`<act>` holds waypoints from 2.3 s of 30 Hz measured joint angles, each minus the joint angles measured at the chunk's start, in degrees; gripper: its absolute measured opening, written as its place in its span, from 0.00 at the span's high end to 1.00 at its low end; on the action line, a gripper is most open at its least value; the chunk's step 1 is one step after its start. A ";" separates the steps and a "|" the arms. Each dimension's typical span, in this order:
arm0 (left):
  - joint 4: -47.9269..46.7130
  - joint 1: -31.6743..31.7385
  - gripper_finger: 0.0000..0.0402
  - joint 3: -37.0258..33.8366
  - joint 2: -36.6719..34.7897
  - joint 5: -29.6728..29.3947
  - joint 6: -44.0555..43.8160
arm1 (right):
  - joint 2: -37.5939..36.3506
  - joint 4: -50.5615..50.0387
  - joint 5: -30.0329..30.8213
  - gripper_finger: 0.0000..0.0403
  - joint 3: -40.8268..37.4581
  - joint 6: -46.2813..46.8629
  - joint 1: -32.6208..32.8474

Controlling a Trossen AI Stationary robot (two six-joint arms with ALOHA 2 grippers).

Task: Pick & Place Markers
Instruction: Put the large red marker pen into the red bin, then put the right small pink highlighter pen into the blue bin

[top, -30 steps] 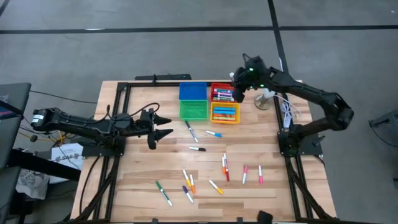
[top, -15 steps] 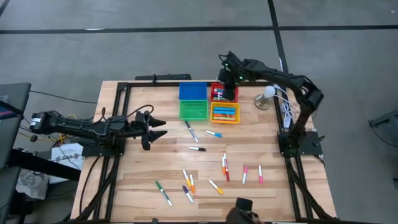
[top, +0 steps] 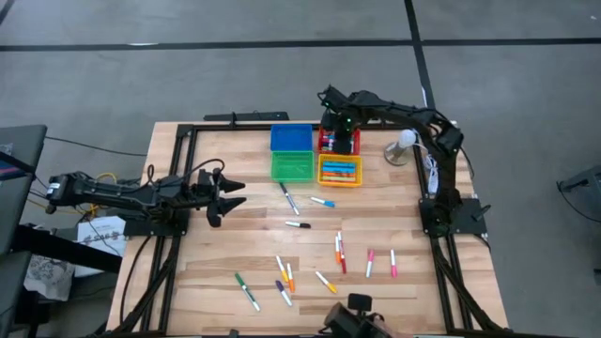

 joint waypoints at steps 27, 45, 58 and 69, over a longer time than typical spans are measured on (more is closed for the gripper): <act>0.44 0.00 0.38 -0.45 -0.54 -0.04 0.00 | 7.24 -0.51 5.79 0.83 -0.12 -4.42 0.73; 0.42 0.00 0.38 -0.43 -0.52 -0.04 0.00 | 7.13 -0.62 5.61 0.75 -0.13 -4.37 0.90; 0.39 0.00 0.38 -0.43 -0.52 -0.04 0.00 | 6.82 -5.99 8.70 0.63 5.25 -4.14 1.36; 0.09 0.00 0.38 -0.41 -0.45 -0.04 0.44 | 6.78 -14.19 8.44 0.66 17.61 0.32 3.99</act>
